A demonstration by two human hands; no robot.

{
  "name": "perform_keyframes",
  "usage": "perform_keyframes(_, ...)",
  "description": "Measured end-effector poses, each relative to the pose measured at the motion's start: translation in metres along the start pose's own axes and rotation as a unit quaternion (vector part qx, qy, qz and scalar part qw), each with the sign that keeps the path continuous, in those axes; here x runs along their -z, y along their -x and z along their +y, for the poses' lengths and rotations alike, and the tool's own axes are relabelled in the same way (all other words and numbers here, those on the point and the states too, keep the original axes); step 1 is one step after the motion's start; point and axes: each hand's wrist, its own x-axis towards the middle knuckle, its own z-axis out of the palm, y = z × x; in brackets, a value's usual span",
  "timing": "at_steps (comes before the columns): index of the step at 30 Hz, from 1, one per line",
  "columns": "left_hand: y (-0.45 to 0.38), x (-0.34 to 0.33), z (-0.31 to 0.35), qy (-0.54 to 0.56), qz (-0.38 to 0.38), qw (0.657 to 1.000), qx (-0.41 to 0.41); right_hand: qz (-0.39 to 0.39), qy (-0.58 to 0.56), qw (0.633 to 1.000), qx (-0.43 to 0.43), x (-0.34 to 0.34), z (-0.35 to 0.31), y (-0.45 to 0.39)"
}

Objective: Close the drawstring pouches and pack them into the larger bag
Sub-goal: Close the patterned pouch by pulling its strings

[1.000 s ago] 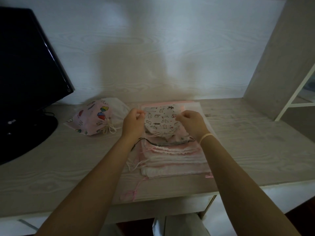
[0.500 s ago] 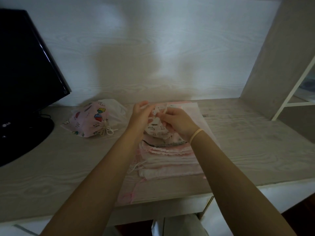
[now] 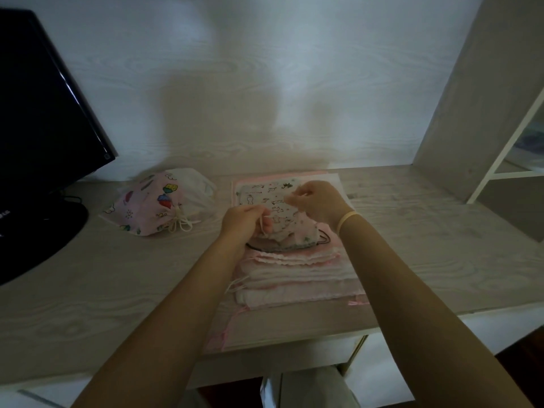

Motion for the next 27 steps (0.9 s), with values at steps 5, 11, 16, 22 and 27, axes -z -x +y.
perform_keyframes(5,-0.004,-0.006,0.002,0.01,0.032,0.999,0.031,-0.111,0.243,0.963,0.045,0.006,0.004,0.013)
perform_keyframes(11,-0.002,-0.009,0.006,-0.115,-0.027,0.993,-0.026,-0.212,0.33,0.92,0.024,0.003,-0.011,0.014)
perform_keyframes(16,0.0,-0.001,0.003,-0.206,-0.107,0.968,-0.095,-0.159,0.128,0.978,0.033,-0.002,-0.016,0.013)
perform_keyframes(22,0.005,0.001,-0.003,-0.225,-0.161,0.956,-0.098,-0.084,-0.111,0.99,0.034,-0.017,-0.021,0.014)
perform_keyframes(27,0.009,0.002,0.002,-0.179,-0.137,0.969,-0.107,-0.081,-0.134,0.987,0.046,-0.025,-0.023,0.015)
